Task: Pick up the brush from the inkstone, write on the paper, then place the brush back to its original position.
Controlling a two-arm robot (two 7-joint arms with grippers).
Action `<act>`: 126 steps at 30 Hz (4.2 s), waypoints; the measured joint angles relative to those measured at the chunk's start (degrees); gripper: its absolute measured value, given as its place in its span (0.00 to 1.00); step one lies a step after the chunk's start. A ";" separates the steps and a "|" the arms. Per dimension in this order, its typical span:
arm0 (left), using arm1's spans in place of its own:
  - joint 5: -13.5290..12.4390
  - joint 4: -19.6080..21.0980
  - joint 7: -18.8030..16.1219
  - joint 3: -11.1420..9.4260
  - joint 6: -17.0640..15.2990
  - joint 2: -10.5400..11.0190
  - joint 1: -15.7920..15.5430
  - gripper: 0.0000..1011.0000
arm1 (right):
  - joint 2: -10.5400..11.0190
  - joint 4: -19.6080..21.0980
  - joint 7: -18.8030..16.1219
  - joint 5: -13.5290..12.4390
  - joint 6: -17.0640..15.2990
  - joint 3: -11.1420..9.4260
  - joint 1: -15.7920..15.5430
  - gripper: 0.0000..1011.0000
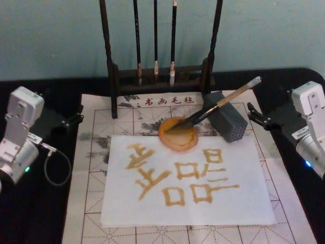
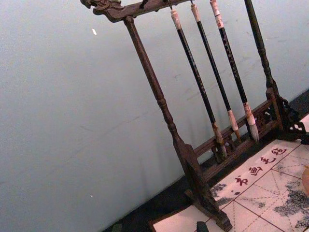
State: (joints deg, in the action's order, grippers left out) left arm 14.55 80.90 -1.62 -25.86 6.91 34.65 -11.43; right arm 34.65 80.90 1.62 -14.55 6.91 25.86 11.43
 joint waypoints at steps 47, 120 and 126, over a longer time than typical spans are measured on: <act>0.00 0.00 0.00 0.00 0.00 0.00 0.00 0.99 | 0.00 0.00 0.00 0.00 0.00 0.00 0.00 0.99; 0.00 0.00 0.00 0.00 0.00 0.00 0.00 0.99 | -18.05 -0.99 1.58 -52.08 -34.15 -17.24 4.31 0.99; 0.00 0.00 0.00 0.00 0.00 0.00 0.00 0.99 | -18.28 -3.16 1.54 -52.14 -33.09 -15.88 6.16 0.99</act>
State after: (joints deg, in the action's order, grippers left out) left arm 14.55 80.90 -1.62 -25.86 6.91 34.65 -11.43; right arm 16.37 77.73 3.16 -66.68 -26.18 9.98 17.59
